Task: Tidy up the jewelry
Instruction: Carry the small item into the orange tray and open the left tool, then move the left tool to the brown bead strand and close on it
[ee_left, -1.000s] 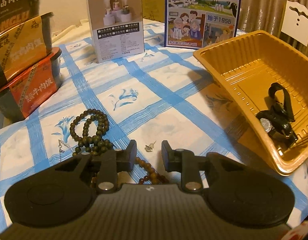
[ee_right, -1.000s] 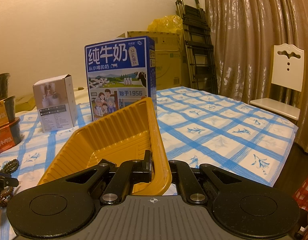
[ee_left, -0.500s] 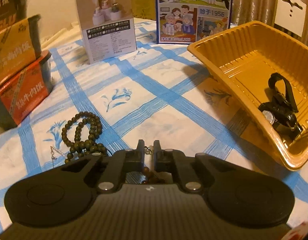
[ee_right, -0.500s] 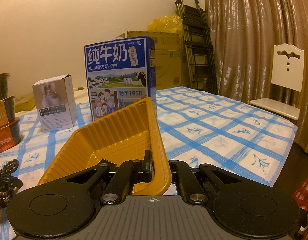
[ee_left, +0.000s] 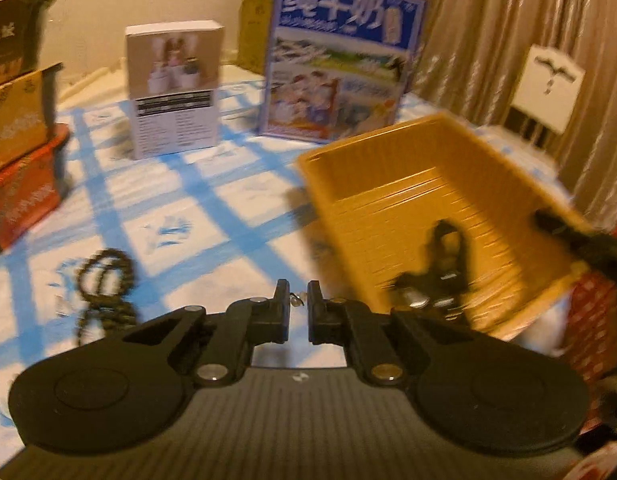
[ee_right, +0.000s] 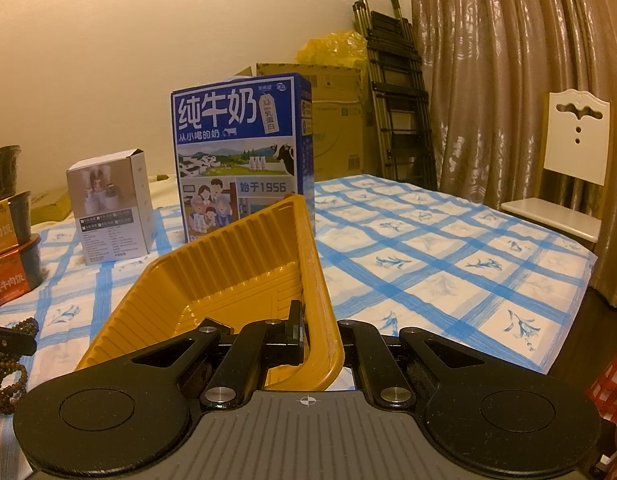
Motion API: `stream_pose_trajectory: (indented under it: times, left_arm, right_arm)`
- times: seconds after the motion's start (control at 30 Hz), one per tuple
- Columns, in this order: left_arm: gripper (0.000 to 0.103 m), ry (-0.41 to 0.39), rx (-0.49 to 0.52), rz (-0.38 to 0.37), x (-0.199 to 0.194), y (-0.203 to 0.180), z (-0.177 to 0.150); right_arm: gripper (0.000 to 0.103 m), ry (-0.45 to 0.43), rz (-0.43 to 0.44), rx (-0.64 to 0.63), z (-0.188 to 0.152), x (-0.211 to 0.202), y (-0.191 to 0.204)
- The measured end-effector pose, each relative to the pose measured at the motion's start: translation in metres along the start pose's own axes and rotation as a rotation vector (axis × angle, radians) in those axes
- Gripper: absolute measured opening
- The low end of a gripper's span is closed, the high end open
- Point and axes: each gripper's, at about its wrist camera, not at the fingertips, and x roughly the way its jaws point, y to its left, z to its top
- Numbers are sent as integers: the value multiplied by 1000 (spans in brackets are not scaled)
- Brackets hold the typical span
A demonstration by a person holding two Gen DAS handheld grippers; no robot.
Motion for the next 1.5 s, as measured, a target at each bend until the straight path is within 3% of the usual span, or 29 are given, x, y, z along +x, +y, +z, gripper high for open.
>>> stream_pose_trajectory:
  times: [0.2, 0.4, 0.67, 0.93, 1.07, 1.33, 1.5]
  left_arm:
    - [7, 8, -66, -173, -4, -37, 5]
    - [7, 43, -104, -263, 13, -65, 11]
    - [7, 90, -134, -308, 31, -83, 9]
    - [19, 83, -193, -319, 27, -75, 10]
    - [19, 11, -242, -271, 4, -46, 16]
    - [19, -99, -291, 6, -59, 37, 17]
    - [19, -111, -280, 143, -83, 60, 3]
  right_arm:
    - [5, -2, 3, -3, 0, 0, 0]
    - [5, -2, 4, -3, 0, 0, 0]
    - [5, -2, 4, -2, 1, 0, 0]
    - [5, -2, 3, -2, 0, 0, 0]
    - [5, -1, 4, -2, 0, 0, 1]
    - [5, -1, 4, -3, 0, 0, 2]
    - [5, 0, 3, -3, 0, 0, 2]
